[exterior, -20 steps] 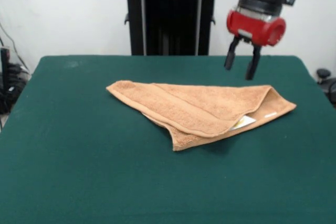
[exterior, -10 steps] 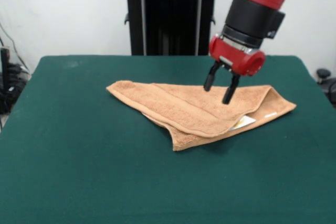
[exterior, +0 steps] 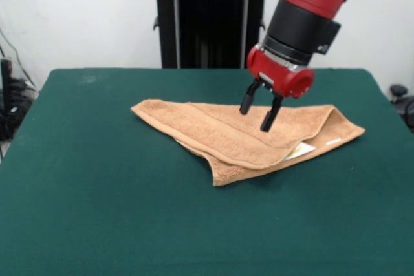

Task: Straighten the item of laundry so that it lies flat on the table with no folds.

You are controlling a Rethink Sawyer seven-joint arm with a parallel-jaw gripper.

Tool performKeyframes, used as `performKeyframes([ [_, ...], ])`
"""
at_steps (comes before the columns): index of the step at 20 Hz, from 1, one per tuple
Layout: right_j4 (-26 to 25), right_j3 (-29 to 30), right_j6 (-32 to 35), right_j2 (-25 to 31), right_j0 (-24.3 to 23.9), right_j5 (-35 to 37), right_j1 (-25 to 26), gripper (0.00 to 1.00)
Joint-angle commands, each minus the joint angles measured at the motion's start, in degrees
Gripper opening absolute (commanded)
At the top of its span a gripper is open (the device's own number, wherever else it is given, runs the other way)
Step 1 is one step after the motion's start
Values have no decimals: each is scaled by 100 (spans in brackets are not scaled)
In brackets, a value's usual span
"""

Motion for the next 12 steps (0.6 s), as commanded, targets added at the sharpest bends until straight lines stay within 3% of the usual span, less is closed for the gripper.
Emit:
performKeyframes([
  [1,703,403,762,851,-237,-829,48,100],
  [12,1237,420,632,987,-148,-1151,158,100],
])
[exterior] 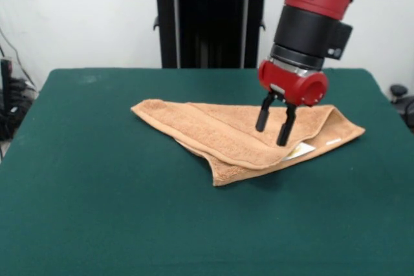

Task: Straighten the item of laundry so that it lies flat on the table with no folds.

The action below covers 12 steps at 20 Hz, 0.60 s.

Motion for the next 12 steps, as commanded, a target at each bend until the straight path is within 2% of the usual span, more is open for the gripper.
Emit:
performKeyframes([
  [1,522,356,632,852,38,-383,223,100],
  [5,646,252,579,714,179,-372,440,100],
  [12,746,-173,597,102,587,-360,1131,100],
])
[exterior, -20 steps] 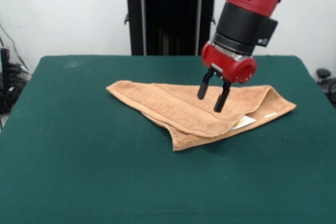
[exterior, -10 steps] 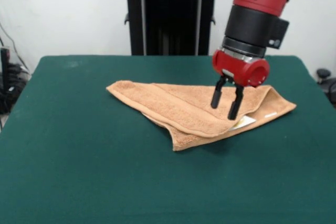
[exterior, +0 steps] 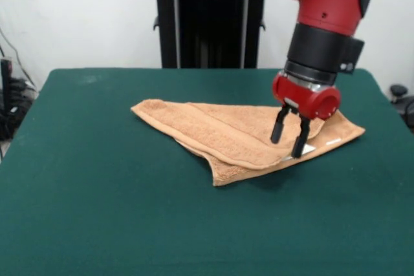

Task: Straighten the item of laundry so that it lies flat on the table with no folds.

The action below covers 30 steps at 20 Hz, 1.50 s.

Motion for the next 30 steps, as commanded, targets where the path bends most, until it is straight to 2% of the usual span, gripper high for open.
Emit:
performKeyframes([
  [1,335,-162,587,77,397,-83,765,100],
  [13,458,-206,504,-239,627,274,855,100],
  [19,-79,-507,-281,-401,621,498,872,100],
  [20,-93,-505,-310,-401,611,483,862,0],
  [27,8,-377,-159,-220,445,286,780,0],
  [30,109,-394,29,-307,568,196,865,0],
])
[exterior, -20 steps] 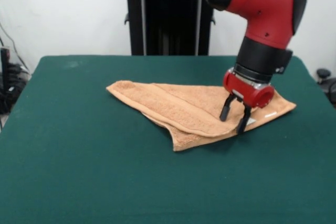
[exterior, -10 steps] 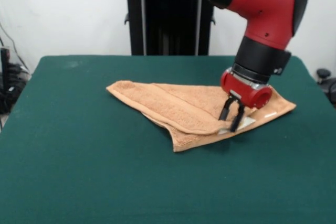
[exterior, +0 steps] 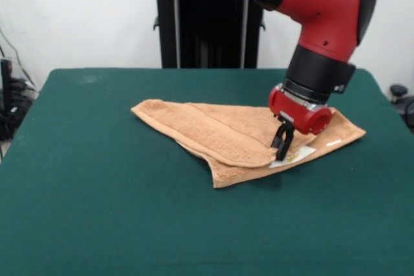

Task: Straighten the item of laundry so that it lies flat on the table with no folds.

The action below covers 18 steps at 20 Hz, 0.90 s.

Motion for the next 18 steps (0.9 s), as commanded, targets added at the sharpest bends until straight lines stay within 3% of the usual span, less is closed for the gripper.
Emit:
performKeyframes([
  [1,11,-169,59,181,70,168,150,0],
  [4,-36,155,9,316,90,271,-26,0],
  [8,-128,1452,-208,753,17,795,-934,0],
  [12,-90,2358,-502,1318,-333,1286,-1608,0],
  [18,-53,2982,-487,1860,-677,1126,-1804,0],
])
